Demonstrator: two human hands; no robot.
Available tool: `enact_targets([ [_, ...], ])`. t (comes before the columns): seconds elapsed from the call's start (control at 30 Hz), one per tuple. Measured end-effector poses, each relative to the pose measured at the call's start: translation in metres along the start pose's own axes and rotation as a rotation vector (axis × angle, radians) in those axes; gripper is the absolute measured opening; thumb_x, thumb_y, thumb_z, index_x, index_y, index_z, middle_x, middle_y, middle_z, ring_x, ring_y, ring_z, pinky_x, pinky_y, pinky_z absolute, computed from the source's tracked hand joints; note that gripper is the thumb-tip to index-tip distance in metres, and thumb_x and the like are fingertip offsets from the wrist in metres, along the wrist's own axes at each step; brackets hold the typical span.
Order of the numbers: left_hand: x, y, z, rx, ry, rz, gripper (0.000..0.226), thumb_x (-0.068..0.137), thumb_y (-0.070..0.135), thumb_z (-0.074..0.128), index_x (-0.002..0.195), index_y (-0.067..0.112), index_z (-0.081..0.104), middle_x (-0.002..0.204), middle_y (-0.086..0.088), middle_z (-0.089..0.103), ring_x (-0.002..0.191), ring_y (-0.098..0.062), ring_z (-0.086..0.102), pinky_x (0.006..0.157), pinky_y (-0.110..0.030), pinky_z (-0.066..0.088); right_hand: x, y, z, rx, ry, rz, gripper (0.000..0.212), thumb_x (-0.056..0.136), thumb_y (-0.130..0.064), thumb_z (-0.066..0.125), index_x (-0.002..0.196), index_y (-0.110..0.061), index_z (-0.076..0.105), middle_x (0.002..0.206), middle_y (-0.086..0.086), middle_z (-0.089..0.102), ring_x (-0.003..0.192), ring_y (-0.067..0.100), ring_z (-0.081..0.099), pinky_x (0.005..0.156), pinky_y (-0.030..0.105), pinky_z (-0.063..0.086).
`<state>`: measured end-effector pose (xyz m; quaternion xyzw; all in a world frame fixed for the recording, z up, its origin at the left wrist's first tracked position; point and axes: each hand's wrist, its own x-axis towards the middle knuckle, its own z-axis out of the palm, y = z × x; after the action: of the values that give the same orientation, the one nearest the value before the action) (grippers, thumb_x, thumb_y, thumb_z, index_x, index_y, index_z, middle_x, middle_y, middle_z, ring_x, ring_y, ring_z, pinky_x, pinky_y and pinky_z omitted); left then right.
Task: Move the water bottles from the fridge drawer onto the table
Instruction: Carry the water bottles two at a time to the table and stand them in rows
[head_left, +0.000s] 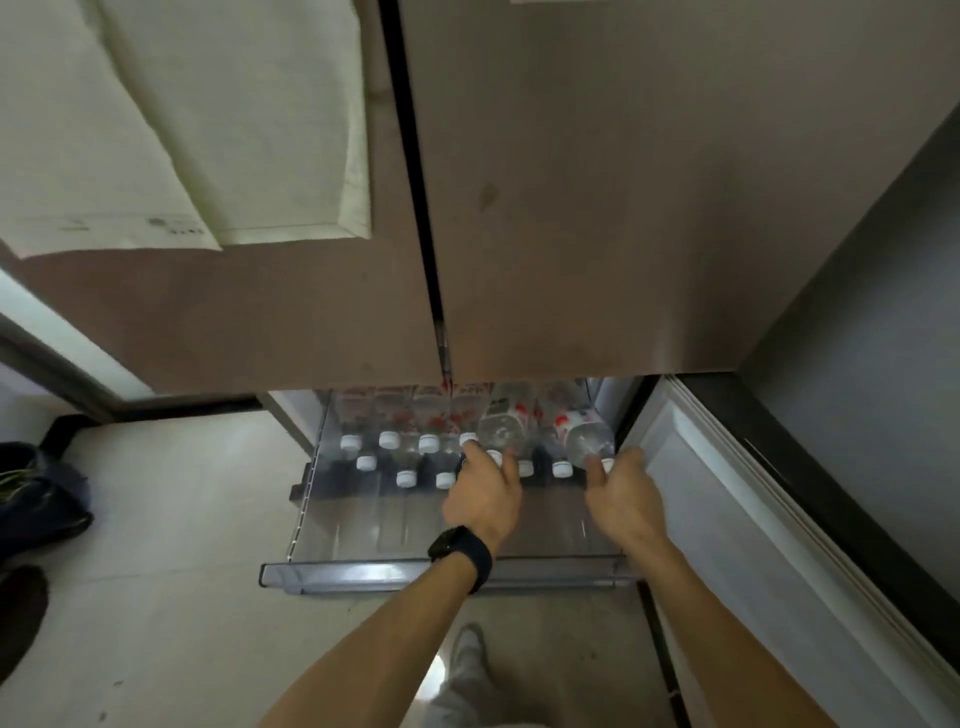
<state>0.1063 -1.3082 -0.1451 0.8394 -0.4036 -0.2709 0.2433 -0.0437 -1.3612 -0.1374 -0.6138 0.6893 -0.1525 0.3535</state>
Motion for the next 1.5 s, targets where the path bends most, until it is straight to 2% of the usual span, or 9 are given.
enact_targets([
  [0.13, -0.015, -0.004, -0.045, 0.183, 0.138, 0.266, 0.035, 0.105, 0.046, 0.036, 0.115, 0.013, 0.040, 0.108, -0.008, 0.061, 0.081, -0.032, 0.064, 0.064, -0.043, 0.054, -0.025, -0.008, -0.041, -0.212, 0.076, -0.193, 0.034, 0.105, -0.036, 0.038, 0.122, -0.007, 0.037, 0.099, 0.016, 0.064, 0.072, 0.026, 0.058, 0.058, 0.031, 0.038],
  [0.27, -0.006, -0.003, -0.081, 0.443, -0.052, 0.479, 0.031, 0.105, 0.045, 0.038, 0.115, 0.016, 0.038, 0.111, -0.008, 0.058, 0.082, -0.031, 0.063, 0.068, -0.048, 0.056, -0.029, -0.019, -0.058, -0.408, 0.095, -0.405, 0.037, 0.105, -0.040, 0.033, 0.122, -0.008, 0.041, 0.105, 0.015, 0.066, 0.087, 0.032, 0.064, 0.063, 0.032, 0.036],
  [0.43, 0.000, -0.006, -0.092, 0.650, -0.252, 0.531, 0.040, 0.105, 0.043, 0.039, 0.132, 0.013, 0.036, 0.124, -0.013, 0.054, 0.095, -0.037, 0.062, 0.078, -0.049, 0.053, -0.026, -0.037, -0.048, -0.575, -0.108, -0.615, 0.034, 0.105, -0.042, 0.031, 0.121, -0.013, 0.039, 0.111, 0.011, 0.062, 0.089, 0.032, 0.062, 0.065, 0.036, 0.043],
  [0.63, 0.009, -0.022, -0.079, 0.657, -0.271, 0.551, 0.039, 0.105, 0.041, 0.039, 0.133, 0.014, 0.038, 0.127, -0.012, 0.053, 0.095, -0.035, 0.059, 0.074, -0.045, 0.053, -0.017, -0.053, -0.012, -0.695, -0.257, -0.717, 0.033, 0.105, -0.040, 0.034, 0.124, -0.015, 0.038, 0.124, 0.010, 0.056, 0.098, 0.031, 0.060, 0.069, 0.039, 0.046],
  [0.87, 0.025, -0.052, -0.082, 0.229, -0.211, 0.404, 0.030, 0.095, 0.052, 0.056, 0.113, 0.030, 0.048, 0.105, 0.007, 0.057, 0.087, -0.014, 0.057, 0.080, -0.043, 0.054, -0.006, -0.047, 0.008, -0.417, -0.288, -0.642, 0.031, 0.101, -0.051, 0.042, 0.120, -0.027, 0.042, 0.120, -0.003, 0.056, 0.090, 0.015, 0.054, 0.066, 0.033, 0.044],
  [0.93, 0.024, -0.062, -0.079, 0.139, -0.238, 0.368, 0.049, 0.088, 0.061, 0.061, 0.126, 0.034, 0.048, 0.119, 0.009, 0.056, 0.099, -0.010, 0.057, 0.089, -0.039, 0.053, -0.005, -0.041, 0.014, -0.264, -0.309, -0.565, 0.033, 0.095, -0.056, 0.049, 0.121, -0.035, 0.041, 0.124, -0.009, 0.054, 0.097, 0.013, 0.056, 0.072, 0.032, 0.049],
  [1.1, 0.025, -0.081, -0.061, -0.023, -0.164, 0.295, 0.090, 0.067, 0.070, 0.078, 0.141, 0.039, 0.038, 0.133, 0.008, 0.038, 0.113, -0.013, 0.054, 0.100, -0.034, 0.051, -0.006, -0.011, 0.032, -0.067, -0.261, -0.427, 0.080, 0.070, -0.068, 0.073, 0.137, -0.044, 0.036, 0.137, -0.009, 0.040, 0.120, 0.016, 0.052, 0.094, 0.038, 0.051],
  [1.27, 0.036, -0.083, -0.047, -0.053, -0.186, 0.354, 0.099, 0.066, 0.054, 0.086, 0.146, 0.039, 0.030, 0.146, 0.007, 0.038, 0.129, -0.013, 0.042, 0.105, -0.032, 0.042, 0.002, 0.002, 0.055, 0.084, -0.341, -0.366, 0.114, 0.056, -0.057, 0.085, 0.150, -0.049, 0.021, 0.155, -0.016, 0.029, 0.142, 0.012, 0.034, 0.111, 0.044, 0.040],
  [1.5, 0.050, -0.079, -0.036, -0.111, -0.317, 0.344, 0.063, 0.069, 0.046, 0.083, 0.120, 0.028, 0.050, 0.113, 0.010, 0.063, 0.100, -0.013, 0.063, 0.084, -0.043, 0.056, 0.007, -0.002, 0.079, 0.250, -0.303, -0.278, 0.080, 0.067, -0.040, 0.086, 0.136, -0.033, 0.045, 0.127, -0.015, 0.059, 0.115, 0.005, 0.059, 0.095, 0.037, 0.053],
])
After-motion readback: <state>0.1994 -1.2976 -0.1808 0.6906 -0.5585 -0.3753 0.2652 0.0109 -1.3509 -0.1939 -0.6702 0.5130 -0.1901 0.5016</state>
